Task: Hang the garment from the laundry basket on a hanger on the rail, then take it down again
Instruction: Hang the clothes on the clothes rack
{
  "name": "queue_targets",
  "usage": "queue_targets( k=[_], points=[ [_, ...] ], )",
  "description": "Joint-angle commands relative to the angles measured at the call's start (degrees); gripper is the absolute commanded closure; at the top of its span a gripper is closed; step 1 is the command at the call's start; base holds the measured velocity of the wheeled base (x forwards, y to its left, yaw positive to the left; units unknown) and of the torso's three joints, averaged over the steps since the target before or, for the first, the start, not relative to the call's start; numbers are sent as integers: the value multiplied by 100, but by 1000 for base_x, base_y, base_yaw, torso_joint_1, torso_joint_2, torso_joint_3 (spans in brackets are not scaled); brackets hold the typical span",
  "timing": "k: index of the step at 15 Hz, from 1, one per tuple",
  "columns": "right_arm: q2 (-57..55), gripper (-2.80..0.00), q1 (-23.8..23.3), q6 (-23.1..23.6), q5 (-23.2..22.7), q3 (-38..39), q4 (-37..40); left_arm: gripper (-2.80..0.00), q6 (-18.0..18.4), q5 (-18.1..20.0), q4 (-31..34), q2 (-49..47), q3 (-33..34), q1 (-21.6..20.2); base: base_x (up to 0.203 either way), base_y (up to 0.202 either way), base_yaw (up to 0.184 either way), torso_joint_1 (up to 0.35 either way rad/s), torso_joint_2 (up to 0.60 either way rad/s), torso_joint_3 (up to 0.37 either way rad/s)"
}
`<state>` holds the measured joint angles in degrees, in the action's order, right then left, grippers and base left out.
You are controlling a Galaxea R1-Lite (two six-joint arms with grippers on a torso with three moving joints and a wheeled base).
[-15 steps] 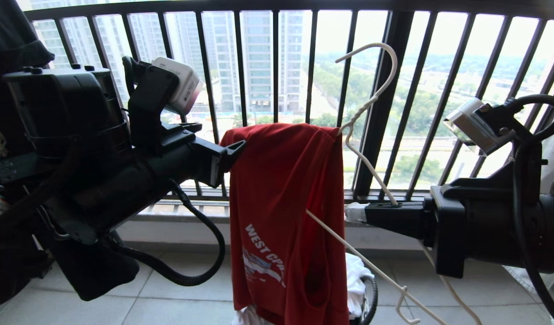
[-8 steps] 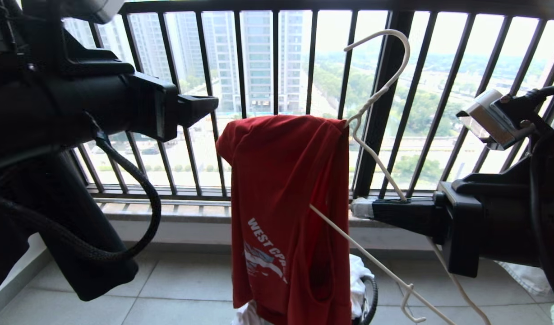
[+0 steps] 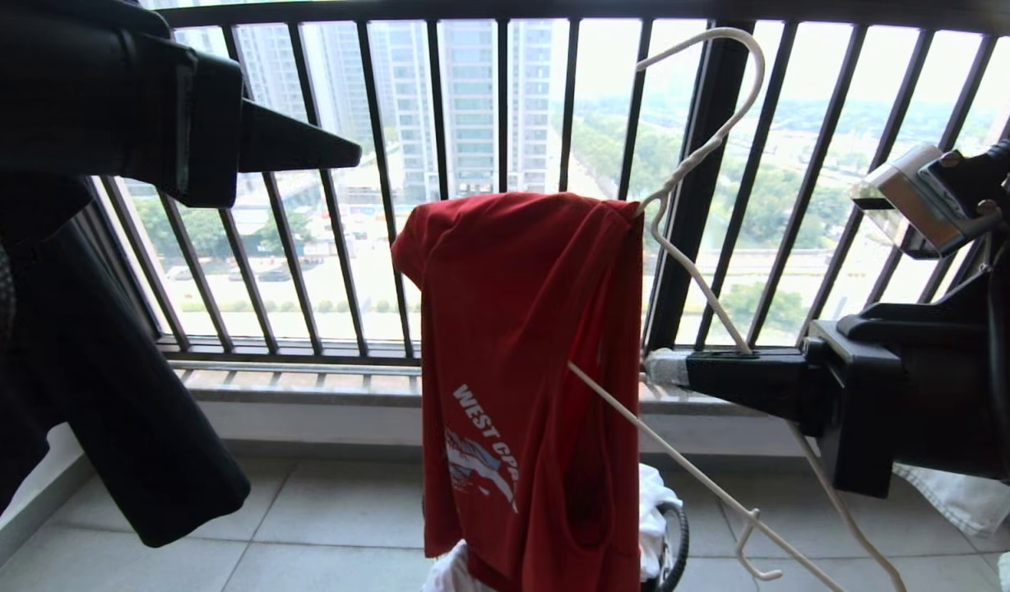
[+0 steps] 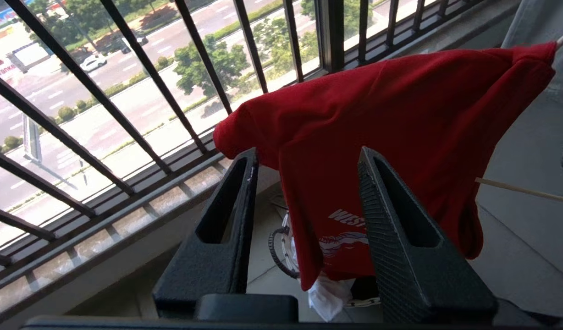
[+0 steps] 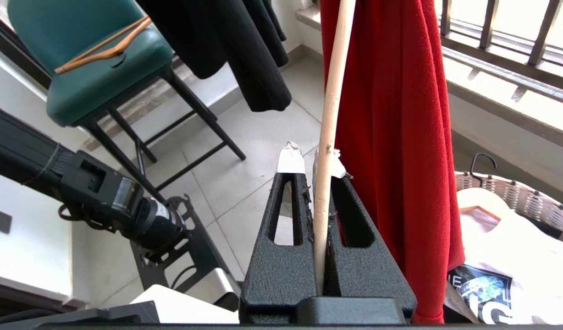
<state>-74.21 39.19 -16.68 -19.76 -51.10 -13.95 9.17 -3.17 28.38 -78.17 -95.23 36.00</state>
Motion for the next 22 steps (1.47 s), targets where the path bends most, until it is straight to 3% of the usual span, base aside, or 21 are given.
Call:
queue_targets(
  k=[1, 3, 5, 7, 9, 13, 14, 16, 18, 22],
  points=[
    [-220, 0, 1, 17, -85, -131, 92, 0, 26, 538, 987, -347, -936, -101, 0, 0, 0, 0, 0, 0],
    [-457, 0, -1, 97, -221, -389, 304, 0, 174, 1174, 1738, -697, -1644, -323, 0, 0, 0, 0, 0, 0],
    [-617, 0, 0, 384, -369, -814, 632, 0, 622, 1482, 1962, -1026, -1665, -541, 0, 0, 0, 0, 0, 0],
    [-735, 0, -5, 792, -831, -1147, 1090, 0, 645, 1764, 1988, -1041, -1652, -541, 0, 0, 0, 0, 0, 0],
    [-744, 0, 0, 1147, -1054, -1163, 1136, 0, 640, 2451, 2013, -920, -1593, -585, 0, 0, 0, 0, 0, 0],
    [-638, 0, -8, 1416, -1532, -1131, 1153, 0, 665, 2949, 2590, -557, -1560, -588, 0, 0, 0, 0, 0, 0],
    [-621, 0, -1, 1422, -1624, -1122, 1141, -280, 665, 3007, 2627, -505, -1560, -585, 0, 0, 0, 0, 0, 0],
    [-612, 0, -5, 1425, -1717, -1090, 1133, -280, 652, 3194, 2663, -409, -1583, -565, 0, 0, 0, 0, 0, 0],
    [-601, 0, -8, 1439, -1828, -1069, 1131, -280, 640, 3580, 2854, -185, -1570, -287, 0, 0, 0, 0, 0, 0],
    [-468, 0, 1, 1430, -2318, -1060, 1139, -280, 630, 3639, 2893, -247, -1560, -234, 0, 0, 0, 0, 0, 0]
  ],
)
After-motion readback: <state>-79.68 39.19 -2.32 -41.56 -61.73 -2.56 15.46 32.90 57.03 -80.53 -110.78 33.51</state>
